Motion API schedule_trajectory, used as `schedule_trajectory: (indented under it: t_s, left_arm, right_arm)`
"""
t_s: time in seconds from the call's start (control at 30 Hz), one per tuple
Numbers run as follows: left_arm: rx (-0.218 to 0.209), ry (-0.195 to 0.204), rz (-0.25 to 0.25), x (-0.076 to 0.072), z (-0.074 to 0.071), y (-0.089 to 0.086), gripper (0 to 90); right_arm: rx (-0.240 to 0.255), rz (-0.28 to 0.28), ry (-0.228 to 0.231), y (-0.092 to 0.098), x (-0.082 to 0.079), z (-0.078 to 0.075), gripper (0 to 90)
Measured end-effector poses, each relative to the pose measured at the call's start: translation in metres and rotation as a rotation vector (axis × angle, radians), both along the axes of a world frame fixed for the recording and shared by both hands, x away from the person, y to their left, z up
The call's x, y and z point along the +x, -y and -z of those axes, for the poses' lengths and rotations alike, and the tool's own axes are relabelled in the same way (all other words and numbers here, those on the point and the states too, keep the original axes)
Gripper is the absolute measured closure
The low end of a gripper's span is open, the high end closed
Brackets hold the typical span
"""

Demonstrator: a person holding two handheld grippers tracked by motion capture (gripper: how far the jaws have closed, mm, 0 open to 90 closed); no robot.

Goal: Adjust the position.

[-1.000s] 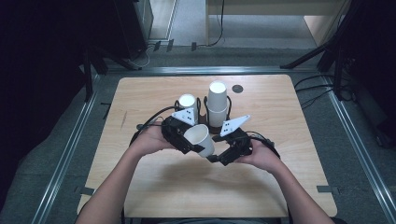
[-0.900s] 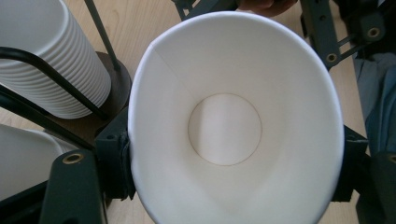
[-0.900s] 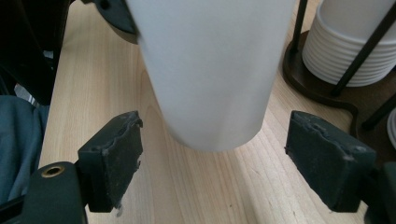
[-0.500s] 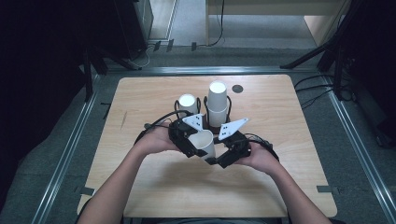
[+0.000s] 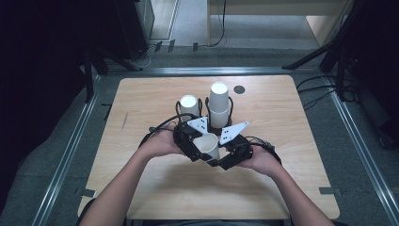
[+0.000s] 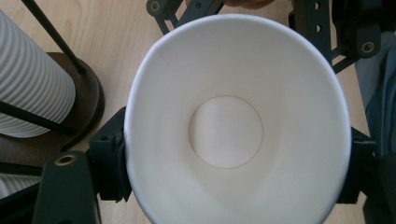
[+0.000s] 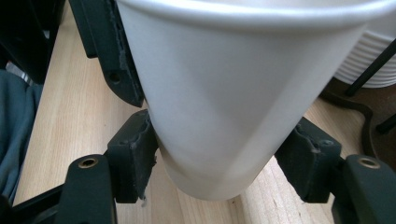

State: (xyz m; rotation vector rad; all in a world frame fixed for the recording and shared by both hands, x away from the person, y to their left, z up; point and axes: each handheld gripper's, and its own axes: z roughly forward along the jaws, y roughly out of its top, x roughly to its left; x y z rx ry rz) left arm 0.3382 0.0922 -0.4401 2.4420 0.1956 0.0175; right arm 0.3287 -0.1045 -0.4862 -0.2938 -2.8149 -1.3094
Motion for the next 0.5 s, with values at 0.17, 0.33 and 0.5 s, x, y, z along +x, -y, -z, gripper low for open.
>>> schedule_trajectory:
  t_s: [0.17,0.33,0.5]
  left_arm:
    - [-0.093,-0.006,-0.052,0.0,-0.001,-0.004,8.9]
    - [-0.141,-0.039,-0.081,0.001,0.0,-0.009,7.0]
    - [-0.179,-0.047,-0.116,0.0,0.003,-0.008,7.1]
  right_arm:
    - [0.023,0.025,0.006,0.005,0.001,-0.006,32.7]
    - [0.025,0.051,0.016,0.012,0.003,-0.007,32.6]
    - [0.048,0.06,0.006,0.013,0.002,-0.008,32.6]
